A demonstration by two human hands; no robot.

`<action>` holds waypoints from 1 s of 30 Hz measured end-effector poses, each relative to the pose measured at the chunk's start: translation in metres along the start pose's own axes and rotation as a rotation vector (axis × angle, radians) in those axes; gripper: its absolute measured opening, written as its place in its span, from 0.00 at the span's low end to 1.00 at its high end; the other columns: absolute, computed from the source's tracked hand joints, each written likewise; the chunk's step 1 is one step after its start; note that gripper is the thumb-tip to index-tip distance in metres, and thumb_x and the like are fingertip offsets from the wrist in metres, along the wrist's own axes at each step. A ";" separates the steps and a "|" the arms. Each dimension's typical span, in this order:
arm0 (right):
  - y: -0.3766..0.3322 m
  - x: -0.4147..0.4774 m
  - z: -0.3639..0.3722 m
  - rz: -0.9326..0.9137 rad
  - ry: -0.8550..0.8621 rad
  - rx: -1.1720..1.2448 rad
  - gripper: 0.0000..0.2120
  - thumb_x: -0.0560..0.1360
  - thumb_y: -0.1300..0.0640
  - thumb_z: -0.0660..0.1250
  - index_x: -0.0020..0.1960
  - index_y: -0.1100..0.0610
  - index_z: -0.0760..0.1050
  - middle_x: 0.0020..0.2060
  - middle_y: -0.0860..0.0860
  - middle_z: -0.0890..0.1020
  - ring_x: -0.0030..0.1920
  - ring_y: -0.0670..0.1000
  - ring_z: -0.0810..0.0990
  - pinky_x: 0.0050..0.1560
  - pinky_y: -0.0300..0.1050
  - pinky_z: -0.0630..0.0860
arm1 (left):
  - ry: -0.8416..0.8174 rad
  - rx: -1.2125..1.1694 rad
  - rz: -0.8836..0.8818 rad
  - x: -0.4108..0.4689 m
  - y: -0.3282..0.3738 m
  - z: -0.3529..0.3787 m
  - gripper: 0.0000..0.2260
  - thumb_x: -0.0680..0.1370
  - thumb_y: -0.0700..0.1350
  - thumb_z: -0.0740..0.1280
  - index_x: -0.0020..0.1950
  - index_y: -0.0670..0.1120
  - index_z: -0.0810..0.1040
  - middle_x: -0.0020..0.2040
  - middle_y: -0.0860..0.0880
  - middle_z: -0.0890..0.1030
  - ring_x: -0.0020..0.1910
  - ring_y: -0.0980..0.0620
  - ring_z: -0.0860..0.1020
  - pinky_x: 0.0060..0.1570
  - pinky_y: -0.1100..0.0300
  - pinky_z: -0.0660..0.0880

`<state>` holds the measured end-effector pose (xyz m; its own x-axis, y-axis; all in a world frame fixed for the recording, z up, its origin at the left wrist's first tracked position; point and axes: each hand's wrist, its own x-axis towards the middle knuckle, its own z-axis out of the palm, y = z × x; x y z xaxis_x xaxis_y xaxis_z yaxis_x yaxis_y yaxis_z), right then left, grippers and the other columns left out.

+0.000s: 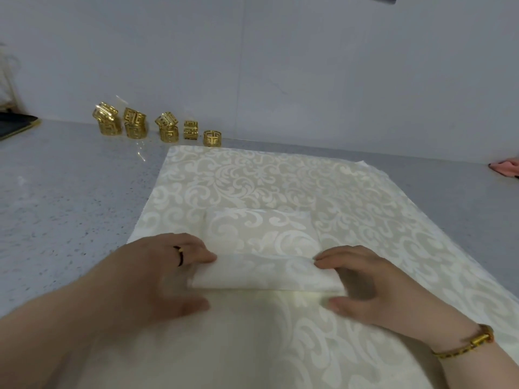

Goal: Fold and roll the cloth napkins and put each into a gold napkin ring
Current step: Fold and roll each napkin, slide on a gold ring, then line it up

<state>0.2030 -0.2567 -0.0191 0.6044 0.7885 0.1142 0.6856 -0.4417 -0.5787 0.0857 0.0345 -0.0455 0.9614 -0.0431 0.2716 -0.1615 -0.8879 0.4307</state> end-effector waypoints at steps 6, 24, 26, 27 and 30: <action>-0.002 0.009 0.013 -0.047 0.153 -0.134 0.12 0.63 0.39 0.58 0.45 0.37 0.70 0.54 0.37 0.73 0.51 0.41 0.72 0.51 0.29 0.67 | 0.048 0.177 0.087 0.007 0.014 0.000 0.19 0.64 0.63 0.57 0.49 0.59 0.78 0.42 0.73 0.65 0.44 0.66 0.71 0.30 0.83 0.58; -0.037 -0.009 0.020 0.266 0.155 0.328 0.05 0.71 0.53 0.69 0.46 0.47 0.75 0.39 0.62 0.79 0.37 0.50 0.75 0.42 0.42 0.72 | 0.069 -0.403 -0.460 -0.035 0.034 -0.020 0.09 0.72 0.47 0.70 0.33 0.48 0.74 0.22 0.55 0.71 0.18 0.58 0.68 0.20 0.71 0.65; -0.039 -0.003 0.024 0.272 0.221 0.267 0.09 0.71 0.52 0.69 0.48 0.47 0.70 0.29 0.52 0.74 0.29 0.41 0.71 0.34 0.32 0.67 | 0.119 -0.411 -0.472 -0.034 0.033 -0.017 0.17 0.73 0.47 0.69 0.29 0.44 0.66 0.22 0.53 0.65 0.19 0.57 0.61 0.21 0.71 0.61; -0.040 0.001 0.026 0.265 0.254 0.212 0.11 0.71 0.52 0.69 0.49 0.47 0.68 0.28 0.47 0.71 0.27 0.41 0.69 0.33 0.31 0.67 | 0.138 -0.386 -0.470 -0.033 0.034 -0.017 0.18 0.73 0.47 0.68 0.28 0.44 0.64 0.23 0.52 0.64 0.20 0.57 0.60 0.22 0.69 0.61; -0.042 0.010 0.030 0.237 0.311 0.084 0.17 0.71 0.53 0.69 0.52 0.47 0.63 0.35 0.43 0.70 0.32 0.41 0.70 0.34 0.30 0.67 | 0.196 -0.271 -0.466 -0.030 0.035 -0.013 0.17 0.74 0.49 0.67 0.29 0.46 0.65 0.28 0.51 0.69 0.25 0.55 0.64 0.30 0.64 0.62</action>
<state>0.1681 -0.2175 -0.0177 0.8446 0.4962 0.2009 0.4845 -0.5490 -0.6810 0.0481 0.0113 -0.0273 0.8896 0.4336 0.1435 0.1936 -0.6426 0.7413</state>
